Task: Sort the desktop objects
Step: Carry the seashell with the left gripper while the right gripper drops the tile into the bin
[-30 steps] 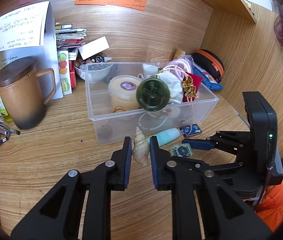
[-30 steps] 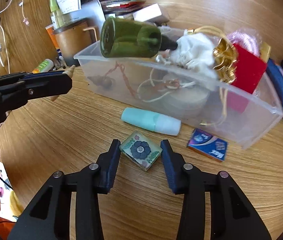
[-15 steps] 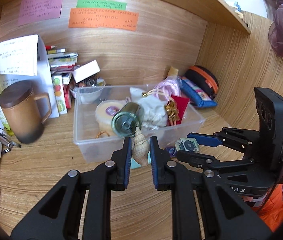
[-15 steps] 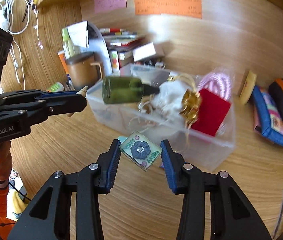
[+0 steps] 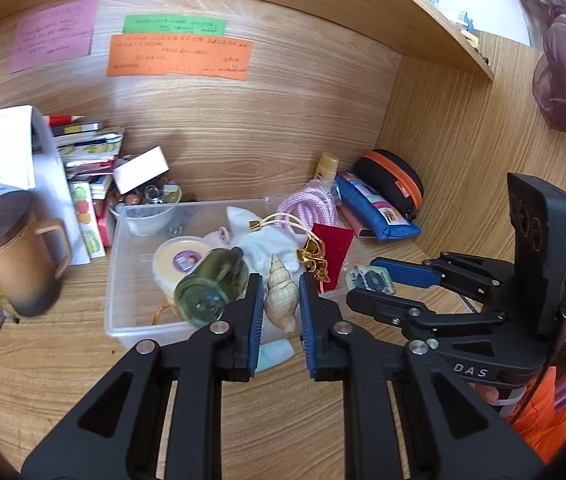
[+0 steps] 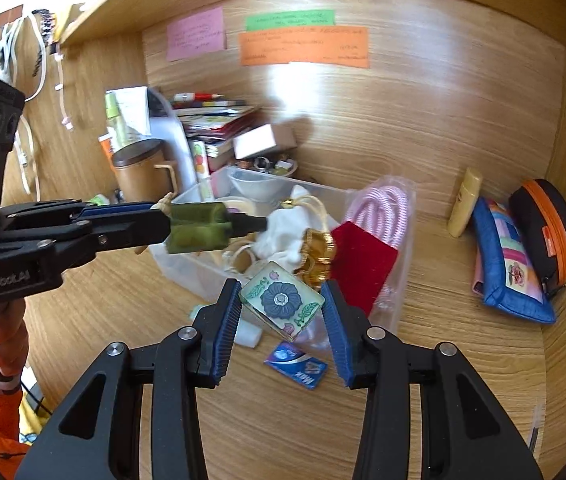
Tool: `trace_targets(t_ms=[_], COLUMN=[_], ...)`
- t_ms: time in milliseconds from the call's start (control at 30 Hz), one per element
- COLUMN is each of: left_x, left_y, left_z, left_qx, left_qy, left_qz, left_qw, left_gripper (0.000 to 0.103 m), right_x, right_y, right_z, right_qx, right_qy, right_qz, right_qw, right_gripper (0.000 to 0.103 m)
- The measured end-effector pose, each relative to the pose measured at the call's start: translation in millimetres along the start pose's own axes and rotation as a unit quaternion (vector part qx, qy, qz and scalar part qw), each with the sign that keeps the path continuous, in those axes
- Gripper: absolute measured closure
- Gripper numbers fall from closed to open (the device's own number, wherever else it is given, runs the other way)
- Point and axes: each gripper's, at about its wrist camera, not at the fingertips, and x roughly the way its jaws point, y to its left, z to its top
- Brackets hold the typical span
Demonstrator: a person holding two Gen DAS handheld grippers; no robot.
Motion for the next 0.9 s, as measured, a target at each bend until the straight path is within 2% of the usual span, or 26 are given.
trace_targets(t_ms=[567,900], left_x=[57.2,48.0], left_y=[12.1,4.8], left_z=[8.0,6.3], left_qx=[-0.013,0.010], left_qy=[0.048,0.047], left_qz=[-0.042,-0.039], left_qw=[0.9979,0.9981], left_gripper=[0.086,0.086], right_x=[35.3,50.3], right_y=[-14.3,-18.0], right_z=[12.6,13.5], right_qx=[-0.002,-0.001], right_qy=[0.025,0.039], right_qz=[-0.003,0.004], right_qw=[1.000,0.999], right_gripper=[0.065,0.065])
